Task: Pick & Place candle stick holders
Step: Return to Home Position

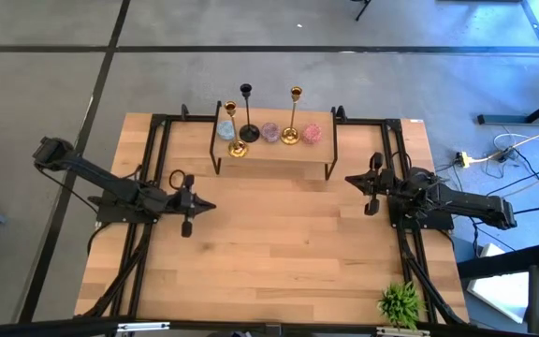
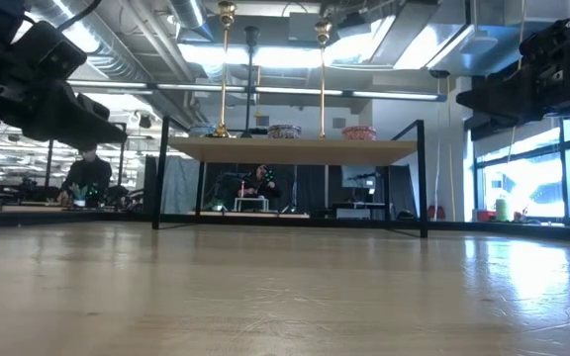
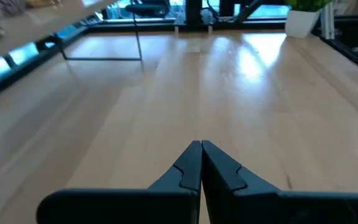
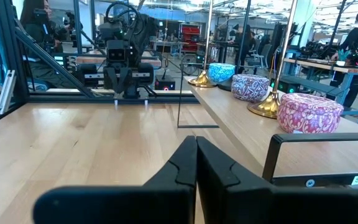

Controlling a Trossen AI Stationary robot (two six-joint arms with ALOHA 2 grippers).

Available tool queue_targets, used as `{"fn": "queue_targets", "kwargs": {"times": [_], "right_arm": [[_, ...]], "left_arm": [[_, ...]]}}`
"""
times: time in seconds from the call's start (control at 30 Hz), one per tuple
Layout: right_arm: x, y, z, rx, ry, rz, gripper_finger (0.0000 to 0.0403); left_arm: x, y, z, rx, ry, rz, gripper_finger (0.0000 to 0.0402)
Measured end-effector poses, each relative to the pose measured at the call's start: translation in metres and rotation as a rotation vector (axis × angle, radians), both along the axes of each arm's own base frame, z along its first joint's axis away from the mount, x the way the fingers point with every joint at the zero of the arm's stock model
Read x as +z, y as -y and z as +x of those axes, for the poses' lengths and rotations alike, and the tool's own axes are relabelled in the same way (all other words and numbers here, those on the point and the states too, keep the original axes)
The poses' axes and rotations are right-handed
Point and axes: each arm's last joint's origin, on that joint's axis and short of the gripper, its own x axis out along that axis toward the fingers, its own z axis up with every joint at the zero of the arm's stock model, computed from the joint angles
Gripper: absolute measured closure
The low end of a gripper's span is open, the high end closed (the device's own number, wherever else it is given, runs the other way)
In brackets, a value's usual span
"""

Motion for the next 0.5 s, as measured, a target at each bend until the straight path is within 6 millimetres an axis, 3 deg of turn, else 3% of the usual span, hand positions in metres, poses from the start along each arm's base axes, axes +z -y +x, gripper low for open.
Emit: {"fn": "queue_targets", "kwargs": {"times": [0.5], "right_arm": [[0.000,0.000,0.000,0.000,0.000,0.000,0.0398]], "left_arm": [[0.013,-0.006,-0.017,-0.029,0.095,0.046,0.0400]]}}
